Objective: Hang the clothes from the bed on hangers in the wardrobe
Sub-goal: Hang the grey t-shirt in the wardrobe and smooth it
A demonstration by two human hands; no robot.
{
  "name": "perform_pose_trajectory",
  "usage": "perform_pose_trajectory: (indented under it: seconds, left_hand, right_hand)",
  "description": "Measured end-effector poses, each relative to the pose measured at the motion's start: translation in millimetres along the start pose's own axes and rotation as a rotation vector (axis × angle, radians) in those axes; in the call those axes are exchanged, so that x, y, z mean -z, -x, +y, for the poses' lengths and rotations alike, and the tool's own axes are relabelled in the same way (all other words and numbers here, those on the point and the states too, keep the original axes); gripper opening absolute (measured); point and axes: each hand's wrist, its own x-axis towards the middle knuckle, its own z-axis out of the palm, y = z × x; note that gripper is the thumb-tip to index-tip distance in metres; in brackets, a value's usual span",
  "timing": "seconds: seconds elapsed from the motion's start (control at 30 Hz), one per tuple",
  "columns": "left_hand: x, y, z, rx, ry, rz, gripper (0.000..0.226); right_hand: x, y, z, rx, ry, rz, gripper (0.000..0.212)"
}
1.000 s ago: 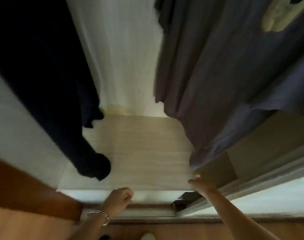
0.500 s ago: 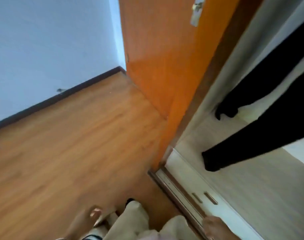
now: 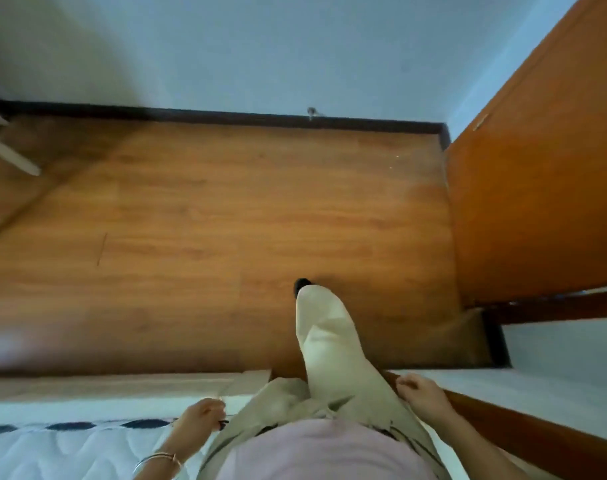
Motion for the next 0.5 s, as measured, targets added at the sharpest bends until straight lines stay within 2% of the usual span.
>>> perform_pose_trajectory:
  seconds: [0.1, 0.17, 0.27, 0.37, 0.5]
  left_hand:
    - [2, -16, 23, 0.080, 0.115, 0.021, 0.013]
    - [8, -37, 44, 0.127, 0.189, 0.049, 0.012]
    - [21, -54, 84, 0.161, 0.296, 0.097, 0.021]
    - [39, -46, 136, 0.098, 0.445, 0.176, 0.015]
    - [52, -32, 138, 0.219, 0.646, 0.330, 0.014]
  right_hand:
    - [24, -38, -46, -0.072, 0.046, -0.036, 0.023]
    - [52, -64, -87, -0.056, 0.072, -0.033, 0.021]
    - [91, -97, -160, -0.002, 0.279, -0.029, 0.019]
    - [112, -122, -245, 0.098, 0.471, -0.036, 0.020]
    - [98, -144, -370, 0.139, 0.701, -0.118, 0.021]
